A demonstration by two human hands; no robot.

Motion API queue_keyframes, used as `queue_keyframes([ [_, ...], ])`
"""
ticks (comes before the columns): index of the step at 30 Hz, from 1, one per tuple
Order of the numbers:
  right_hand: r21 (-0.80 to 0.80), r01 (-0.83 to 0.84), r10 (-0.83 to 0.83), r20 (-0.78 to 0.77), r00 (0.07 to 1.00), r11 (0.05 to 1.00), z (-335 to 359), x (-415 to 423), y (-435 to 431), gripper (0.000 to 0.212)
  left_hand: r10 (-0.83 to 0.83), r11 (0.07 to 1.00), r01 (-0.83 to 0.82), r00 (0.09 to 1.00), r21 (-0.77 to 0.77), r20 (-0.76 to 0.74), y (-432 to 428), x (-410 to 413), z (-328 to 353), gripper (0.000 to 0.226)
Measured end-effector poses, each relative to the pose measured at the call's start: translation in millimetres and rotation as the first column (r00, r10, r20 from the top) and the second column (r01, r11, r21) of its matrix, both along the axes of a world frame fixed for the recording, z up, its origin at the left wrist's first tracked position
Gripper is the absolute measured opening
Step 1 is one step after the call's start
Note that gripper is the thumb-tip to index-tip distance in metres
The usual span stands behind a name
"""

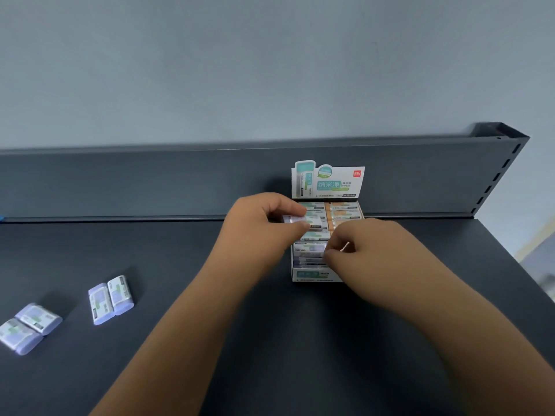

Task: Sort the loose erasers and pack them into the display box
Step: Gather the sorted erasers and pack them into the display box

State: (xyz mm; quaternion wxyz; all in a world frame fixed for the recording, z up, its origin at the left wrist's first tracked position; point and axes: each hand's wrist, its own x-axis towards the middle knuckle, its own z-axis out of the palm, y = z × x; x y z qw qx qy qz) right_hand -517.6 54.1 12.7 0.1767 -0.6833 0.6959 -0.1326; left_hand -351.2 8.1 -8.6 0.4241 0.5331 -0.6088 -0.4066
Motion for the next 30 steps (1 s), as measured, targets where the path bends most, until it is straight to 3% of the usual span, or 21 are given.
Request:
queue_keyframes([
  [4, -0.139, 0.096, -0.082, 0.102, 0.991, 0.986, -1.9, -5.9, -2.6, 0.008, -0.011, 1.000, 0.011, 1.000, -0.005, 0.004, 1.1, 1.1, -0.5, 0.015],
  [6, -0.193, 0.147, -0.113, 0.177, 0.978, 0.970, -3.3, -9.0, -4.1, 0.015, -0.033, 0.999, 0.033, 0.999, -0.007, -0.002, 2.5, 0.2, 1.2, 0.015],
  [9, -0.187, 0.149, -0.089, 0.293, 0.952, 0.971, -5.4, -11.4, -4.9, 0.030, -0.075, 0.997, 0.076, 0.997, -0.012, 0.005, 4.5, -3.7, 2.7, 0.022],
  [12, -0.200, 0.173, -0.088, 0.374, 0.923, 0.964, -6.0, -15.2, -5.7, 0.023, -0.103, 0.994, 0.104, 0.994, -0.015, 0.035, 4.9, -6.4, 2.2, 0.023],
  [16, -0.162, 0.173, -0.101, 0.379, 0.920, 0.971, -4.7, -21.0, -4.7, 0.019, -0.143, 0.984, 0.163, 0.963, -0.070, 0.226, 7.5, -7.8, 3.1, 0.013],
  [21, -0.090, 0.146, -0.111, 0.311, 0.944, 0.985, 2.8, -25.7, -2.6, 0.016, -0.177, 0.957, 0.272, 0.828, -0.105, 0.532, 12.1, -12.0, 2.6, 0.010],
  [25, -0.055, 0.115, -0.099, 0.232, 0.968, 0.992, 5.8, -25.2, -0.7, 0.018, -0.178, 0.938, 0.326, 0.745, -0.118, 0.643, 13.8, -12.6, 1.9, 0.013],
  [30, -0.047, 0.077, -0.068, 0.174, 0.982, 0.996, -1.2, -21.4, 1.3, 0.016, -0.114, 0.950, 0.275, 0.745, -0.147, 0.658, 13.6, -4.5, 2.3, 0.016],
])
